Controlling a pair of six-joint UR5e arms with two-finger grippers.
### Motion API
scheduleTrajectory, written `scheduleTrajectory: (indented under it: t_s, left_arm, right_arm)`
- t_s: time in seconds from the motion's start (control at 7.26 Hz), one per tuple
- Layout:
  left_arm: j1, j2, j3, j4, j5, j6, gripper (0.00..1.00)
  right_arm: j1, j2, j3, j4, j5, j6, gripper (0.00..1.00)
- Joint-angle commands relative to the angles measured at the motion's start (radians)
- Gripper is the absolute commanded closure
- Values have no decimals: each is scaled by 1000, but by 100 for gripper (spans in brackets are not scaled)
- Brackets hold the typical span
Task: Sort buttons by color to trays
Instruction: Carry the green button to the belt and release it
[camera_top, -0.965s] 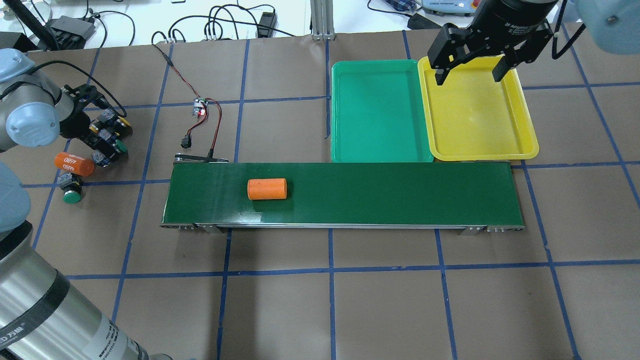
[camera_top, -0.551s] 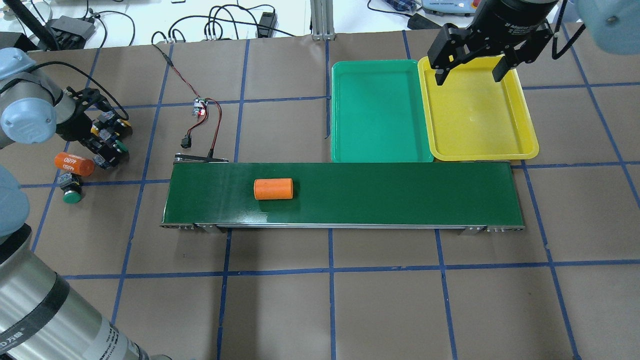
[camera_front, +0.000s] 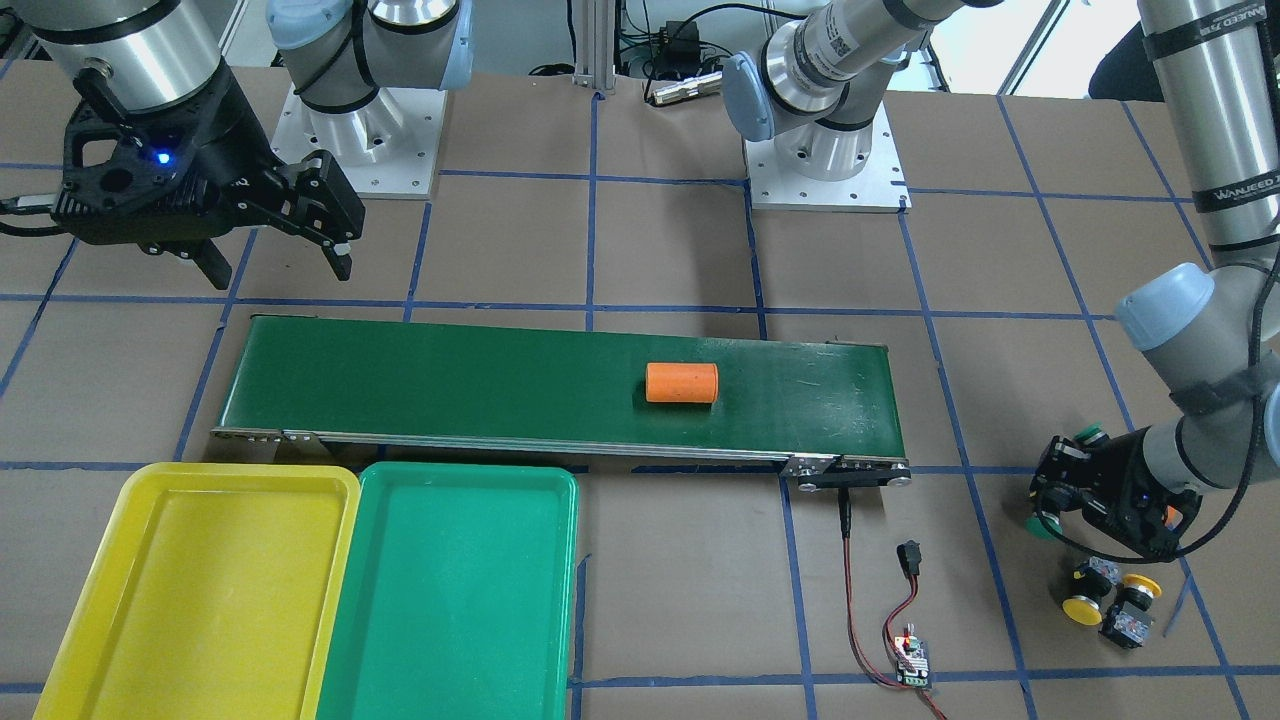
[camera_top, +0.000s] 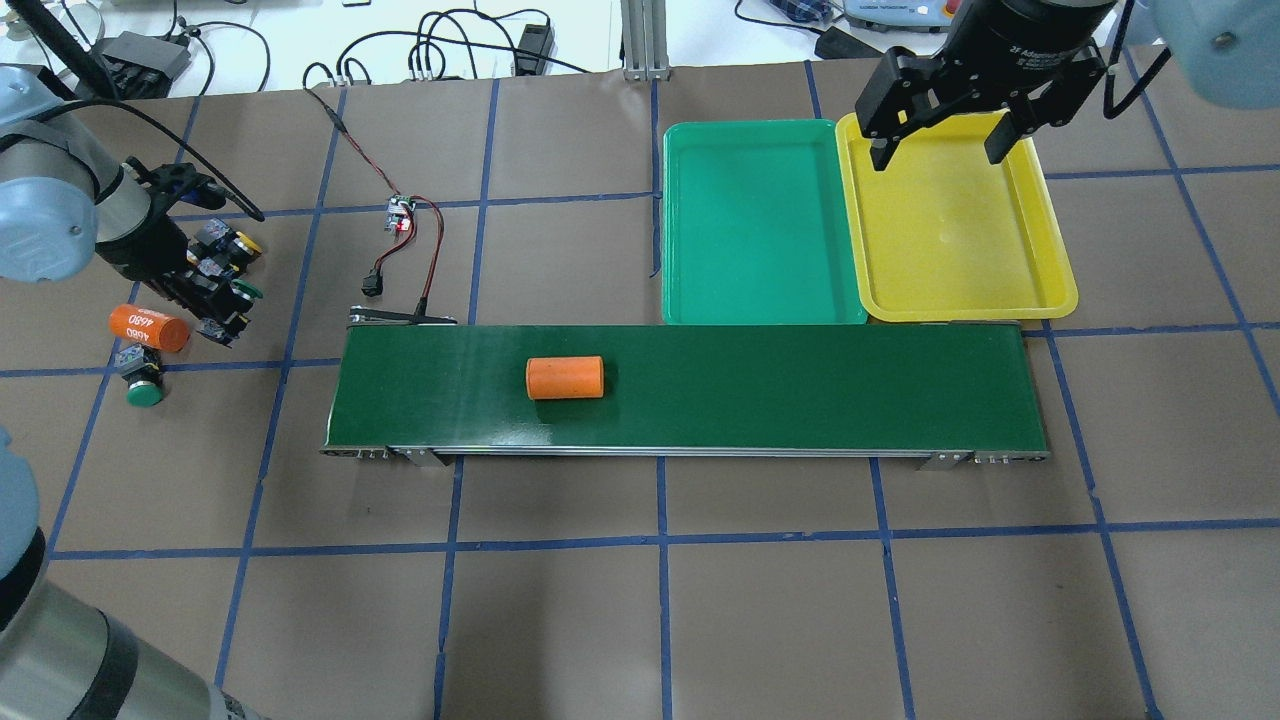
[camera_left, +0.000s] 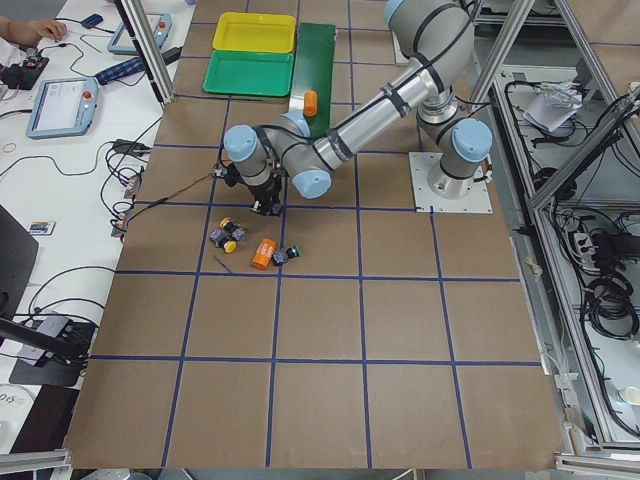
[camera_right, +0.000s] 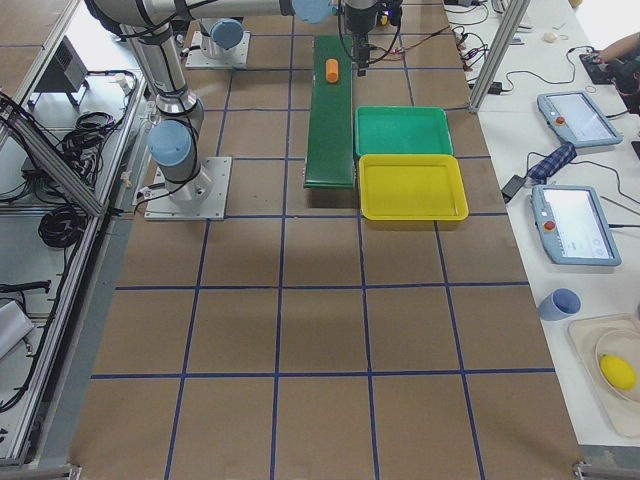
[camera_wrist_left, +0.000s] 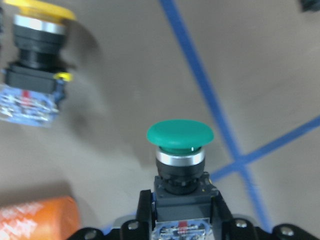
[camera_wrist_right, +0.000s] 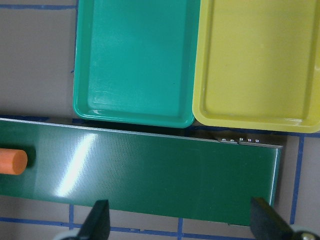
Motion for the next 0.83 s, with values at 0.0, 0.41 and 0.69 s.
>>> scheduleTrajectory:
  t_s: [0.0,0.41,0.69]
  left_arm:
    - [-65,180,-145,-62,-94,-299,100]
    - [-320,291,-240,-50,-87,-618,100]
    - [-346,241,-247,-16,-87,-677,100]
  right_arm:
    - [0,1,0,0,1,1,0]
    - [-2,1,0,0,1,1,0]
    - [0,0,0,0,1,1,0]
